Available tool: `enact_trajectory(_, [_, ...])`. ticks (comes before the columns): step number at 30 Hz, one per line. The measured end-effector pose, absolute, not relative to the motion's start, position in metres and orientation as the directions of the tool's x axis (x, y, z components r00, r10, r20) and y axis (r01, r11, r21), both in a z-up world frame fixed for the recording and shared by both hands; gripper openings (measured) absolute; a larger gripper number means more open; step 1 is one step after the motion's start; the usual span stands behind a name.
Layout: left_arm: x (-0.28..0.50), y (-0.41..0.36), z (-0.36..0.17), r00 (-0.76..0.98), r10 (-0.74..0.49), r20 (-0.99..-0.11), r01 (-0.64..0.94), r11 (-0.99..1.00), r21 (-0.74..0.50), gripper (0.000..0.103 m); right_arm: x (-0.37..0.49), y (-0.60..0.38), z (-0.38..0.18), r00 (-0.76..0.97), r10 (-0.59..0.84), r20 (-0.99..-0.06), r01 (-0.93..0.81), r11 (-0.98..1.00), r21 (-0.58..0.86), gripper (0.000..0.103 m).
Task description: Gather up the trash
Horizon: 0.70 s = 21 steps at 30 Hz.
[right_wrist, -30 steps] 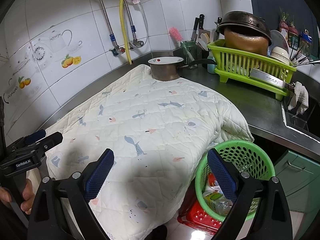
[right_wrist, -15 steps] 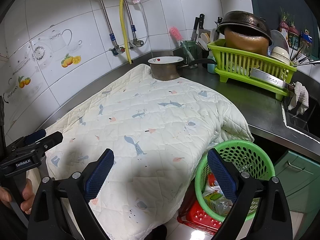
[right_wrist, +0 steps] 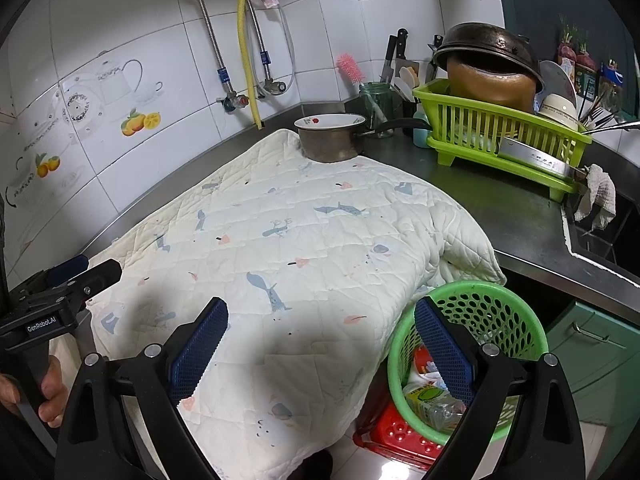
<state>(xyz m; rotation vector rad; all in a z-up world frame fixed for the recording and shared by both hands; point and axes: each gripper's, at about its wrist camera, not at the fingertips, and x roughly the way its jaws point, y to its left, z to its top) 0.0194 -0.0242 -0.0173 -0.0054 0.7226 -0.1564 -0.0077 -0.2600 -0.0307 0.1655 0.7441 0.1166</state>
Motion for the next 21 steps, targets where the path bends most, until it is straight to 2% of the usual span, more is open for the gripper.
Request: enact_trajectory(21, [0.0152, -0.0222, -0.0138, 0.758, -0.119, -0.641, 0.117, 0.992, -0.045, 0.098, -0.0081, -0.2565, -0.0317, 0.727, 0.18, -0.662, -0.061, 0.978, 0.199, 0.091])
